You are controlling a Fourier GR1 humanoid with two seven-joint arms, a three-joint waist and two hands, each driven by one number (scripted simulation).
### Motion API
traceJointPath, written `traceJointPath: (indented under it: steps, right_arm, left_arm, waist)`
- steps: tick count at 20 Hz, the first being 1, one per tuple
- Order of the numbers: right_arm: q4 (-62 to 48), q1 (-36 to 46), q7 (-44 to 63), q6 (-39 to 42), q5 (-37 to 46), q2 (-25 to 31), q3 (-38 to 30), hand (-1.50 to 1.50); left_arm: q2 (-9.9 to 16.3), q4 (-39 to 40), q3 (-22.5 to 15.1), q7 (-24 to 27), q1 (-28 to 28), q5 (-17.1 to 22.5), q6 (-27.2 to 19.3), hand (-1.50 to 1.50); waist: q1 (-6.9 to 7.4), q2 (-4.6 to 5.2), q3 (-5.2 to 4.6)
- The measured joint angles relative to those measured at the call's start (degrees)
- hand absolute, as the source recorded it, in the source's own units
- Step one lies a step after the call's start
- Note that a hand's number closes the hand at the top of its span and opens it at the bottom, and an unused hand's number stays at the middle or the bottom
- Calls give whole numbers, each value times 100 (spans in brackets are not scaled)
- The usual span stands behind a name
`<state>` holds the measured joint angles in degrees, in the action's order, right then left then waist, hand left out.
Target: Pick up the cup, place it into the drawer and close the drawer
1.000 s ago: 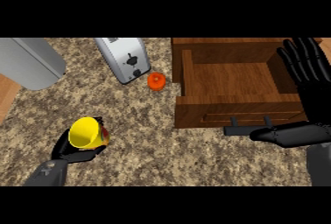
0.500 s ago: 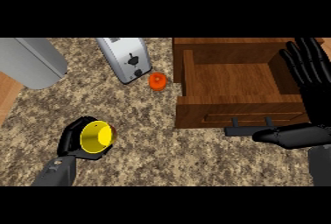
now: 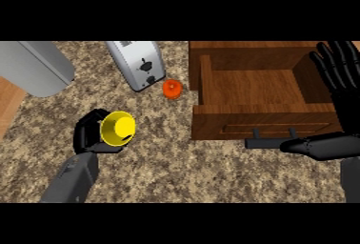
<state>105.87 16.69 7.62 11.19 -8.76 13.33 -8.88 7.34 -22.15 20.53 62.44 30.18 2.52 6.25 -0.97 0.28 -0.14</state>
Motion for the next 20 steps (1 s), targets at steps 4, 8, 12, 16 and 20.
traceJointPath:
  steps: [4, 8, 12, 16, 20]
  right_arm:
    - [-61, -87, -84, 34, 44, 1, 1, -150]
    - [53, -227, -88, -23, 136, -57, 48, -150]
    - [18, -174, -79, -74, 181, -51, 13, -150]
    - [-144, -55, -113, -38, 149, 19, -78, -150]
    - [-215, -91, -236, 25, 130, 23, -100, -150]
  left_arm:
    - [-206, -429, -242, -311, 399, -33, 80, 150]
    - [-303, -1007, -413, -889, 903, 14, 87, 150]
    - [-544, -1721, -771, -1625, 1205, 29, -48, 150]
    - [-652, -2251, -1154, -2471, 1664, 211, -398, 150]
    - [-702, -2531, -1487, -3276, 2273, 347, -917, 150]
  waist:
    - [59, -30, 11]
    - [97, -57, 17]
    - [134, -69, 19]
    - [116, -64, 19]
    - [72, -52, 17]
